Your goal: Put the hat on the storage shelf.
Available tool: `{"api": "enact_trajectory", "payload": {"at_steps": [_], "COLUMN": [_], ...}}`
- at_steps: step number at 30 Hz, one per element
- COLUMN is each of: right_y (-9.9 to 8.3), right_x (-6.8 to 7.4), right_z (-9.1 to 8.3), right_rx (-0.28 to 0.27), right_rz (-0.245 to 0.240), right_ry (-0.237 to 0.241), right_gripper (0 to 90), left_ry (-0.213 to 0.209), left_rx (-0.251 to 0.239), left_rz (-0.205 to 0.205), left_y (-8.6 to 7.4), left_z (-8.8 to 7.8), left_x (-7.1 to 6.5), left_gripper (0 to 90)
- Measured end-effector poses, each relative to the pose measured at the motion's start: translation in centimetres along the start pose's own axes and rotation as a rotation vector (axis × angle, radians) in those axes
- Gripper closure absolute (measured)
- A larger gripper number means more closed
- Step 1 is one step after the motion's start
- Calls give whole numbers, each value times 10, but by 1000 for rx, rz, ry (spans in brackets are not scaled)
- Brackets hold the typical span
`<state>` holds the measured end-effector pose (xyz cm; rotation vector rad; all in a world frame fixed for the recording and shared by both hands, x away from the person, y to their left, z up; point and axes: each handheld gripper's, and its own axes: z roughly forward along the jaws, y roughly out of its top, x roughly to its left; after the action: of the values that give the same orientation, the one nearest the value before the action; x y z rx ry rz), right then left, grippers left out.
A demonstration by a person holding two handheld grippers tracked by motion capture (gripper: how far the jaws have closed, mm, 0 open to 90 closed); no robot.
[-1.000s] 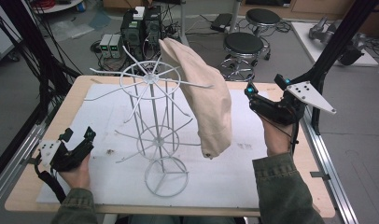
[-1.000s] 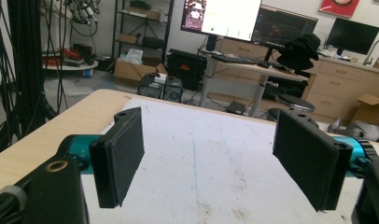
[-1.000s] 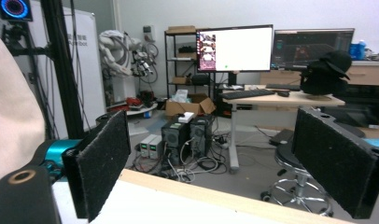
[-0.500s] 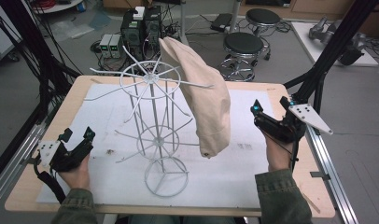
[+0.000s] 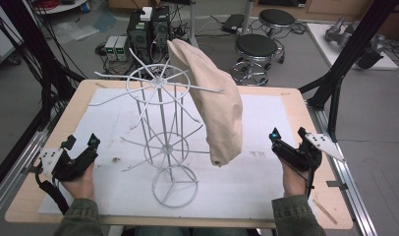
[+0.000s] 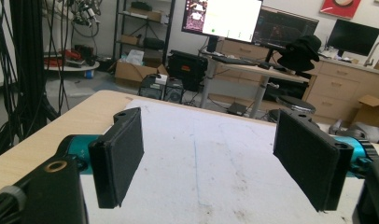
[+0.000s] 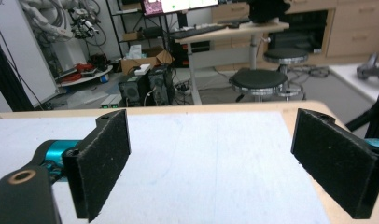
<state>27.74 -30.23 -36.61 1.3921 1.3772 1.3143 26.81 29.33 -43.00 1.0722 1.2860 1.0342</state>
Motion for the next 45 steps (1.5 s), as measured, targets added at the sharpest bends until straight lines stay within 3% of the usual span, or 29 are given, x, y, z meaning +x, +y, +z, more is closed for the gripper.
{"api": "enact_trajectory", "payload": {"at_steps": [5,17,20,26,29,33,45], "right_y": [-16,-40,-46,-49,-50,-49,-51], "right_x": [0,-4,-5,-2,2,4,4], "right_z": [-1,-5,-7,-11,-11,-13,-13], "right_rx": [3,6,0,3,14,-15,9], "right_rz": [-25,-29,-30,-56,-52,-54,-60], "right_ry": [-31,-38,-78,-132,-124,-123,-127], "right_gripper": [109,109,109,109,109,109,110], "left_ry": [-3,-1,1,1,2,4,-9], "left_rx": [3,0,1,0,-3,-3,3], "left_rz": [2,5,3,-23,-28,-32,-27], "left_y": [0,0,0,0,0,1,-1], "left_z": [0,0,0,0,-1,-2,-2], "left_x": [-1,0,0,2,3,5,1], "left_gripper": [245,245,245,245,245,245,245]}}
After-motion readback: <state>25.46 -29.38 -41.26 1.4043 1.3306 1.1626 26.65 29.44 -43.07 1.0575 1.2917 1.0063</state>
